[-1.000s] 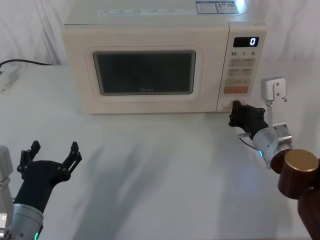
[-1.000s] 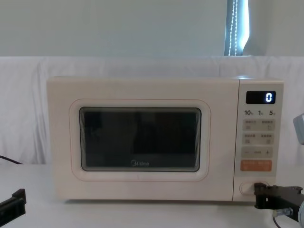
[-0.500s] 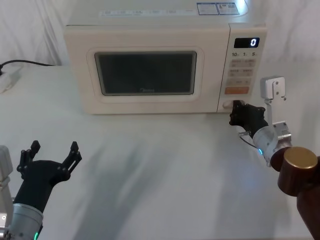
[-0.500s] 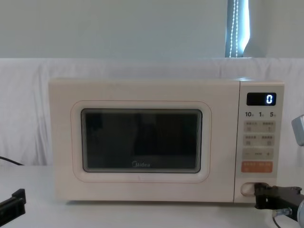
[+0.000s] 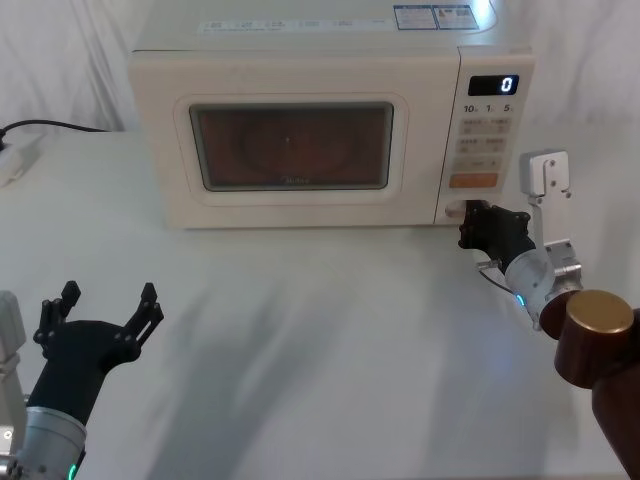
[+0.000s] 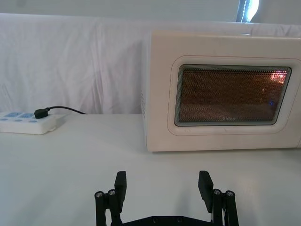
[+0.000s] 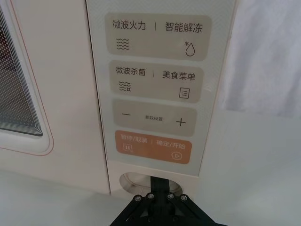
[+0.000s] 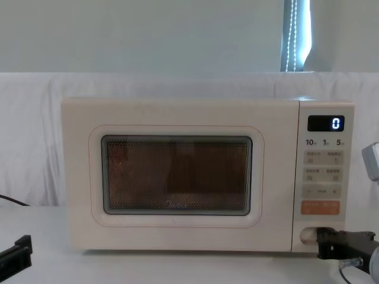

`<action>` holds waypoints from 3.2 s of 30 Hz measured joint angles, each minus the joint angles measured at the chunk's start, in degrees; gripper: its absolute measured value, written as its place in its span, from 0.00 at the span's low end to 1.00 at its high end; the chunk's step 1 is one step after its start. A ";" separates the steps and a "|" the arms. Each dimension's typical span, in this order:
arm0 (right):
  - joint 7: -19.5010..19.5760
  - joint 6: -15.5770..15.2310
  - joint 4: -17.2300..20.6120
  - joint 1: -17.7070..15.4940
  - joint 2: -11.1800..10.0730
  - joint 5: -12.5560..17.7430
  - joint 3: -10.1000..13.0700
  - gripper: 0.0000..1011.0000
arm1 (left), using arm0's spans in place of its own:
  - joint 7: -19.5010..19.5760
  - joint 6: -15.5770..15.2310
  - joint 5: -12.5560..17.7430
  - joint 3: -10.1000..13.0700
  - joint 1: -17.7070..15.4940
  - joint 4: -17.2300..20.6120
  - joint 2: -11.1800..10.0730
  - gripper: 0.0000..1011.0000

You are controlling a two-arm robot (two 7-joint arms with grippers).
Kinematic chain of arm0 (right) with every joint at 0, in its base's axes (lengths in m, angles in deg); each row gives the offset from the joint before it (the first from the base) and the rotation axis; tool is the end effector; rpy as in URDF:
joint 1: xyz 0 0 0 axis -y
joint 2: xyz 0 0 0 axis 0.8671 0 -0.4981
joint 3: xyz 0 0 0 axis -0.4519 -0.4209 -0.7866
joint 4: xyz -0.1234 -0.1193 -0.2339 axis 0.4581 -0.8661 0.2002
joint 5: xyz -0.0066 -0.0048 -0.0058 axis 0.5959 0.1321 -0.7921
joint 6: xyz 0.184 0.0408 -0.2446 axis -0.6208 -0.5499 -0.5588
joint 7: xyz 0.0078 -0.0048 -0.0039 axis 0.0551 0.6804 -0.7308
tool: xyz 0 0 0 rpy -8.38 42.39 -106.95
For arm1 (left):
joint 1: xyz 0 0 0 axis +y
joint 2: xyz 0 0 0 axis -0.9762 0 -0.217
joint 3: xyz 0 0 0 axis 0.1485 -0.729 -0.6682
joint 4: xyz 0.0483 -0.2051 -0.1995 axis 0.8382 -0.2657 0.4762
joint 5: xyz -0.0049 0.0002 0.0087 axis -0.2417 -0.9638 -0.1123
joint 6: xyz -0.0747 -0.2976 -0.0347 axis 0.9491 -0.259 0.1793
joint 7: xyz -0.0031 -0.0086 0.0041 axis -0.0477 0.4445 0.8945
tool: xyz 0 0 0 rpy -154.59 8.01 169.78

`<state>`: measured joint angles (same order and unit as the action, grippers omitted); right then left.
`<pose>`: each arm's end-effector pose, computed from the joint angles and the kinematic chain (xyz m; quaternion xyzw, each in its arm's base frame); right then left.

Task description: Press the button to open the microwave door with one hand; close the microwave door with the other hand.

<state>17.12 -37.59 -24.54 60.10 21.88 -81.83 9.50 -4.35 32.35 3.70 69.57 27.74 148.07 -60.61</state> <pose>0.4635 0.0060 -0.3206 -0.0497 0.0152 -0.6200 0.7829 0.2530 0.0376 -0.2852 -0.0174 0.0064 0.6616 0.7496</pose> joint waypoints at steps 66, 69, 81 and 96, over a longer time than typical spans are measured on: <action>3.27 -4.67 36.58 -26.83 -1.08 -1.96 0.03 0.00 | 0.00 0.00 0.00 0.00 0.00 0.00 0.00 0.99; 3.44 -4.27 37.13 -27.48 -0.97 -2.04 0.02 0.00 | 0.00 0.00 0.00 0.00 0.00 0.00 0.00 0.99; 3.53 -0.74 34.74 -27.29 0.48 -1.67 -0.03 0.00 | 0.00 0.00 0.00 0.00 0.00 0.00 0.00 0.99; 3.45 -0.94 34.88 -27.31 0.44 -1.63 -0.11 0.00 | 0.00 0.00 0.00 0.00 0.00 0.00 0.00 0.99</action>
<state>20.57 -38.53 10.33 32.78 22.32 -83.46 9.39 -4.35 32.35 3.70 69.57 27.74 148.07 -60.61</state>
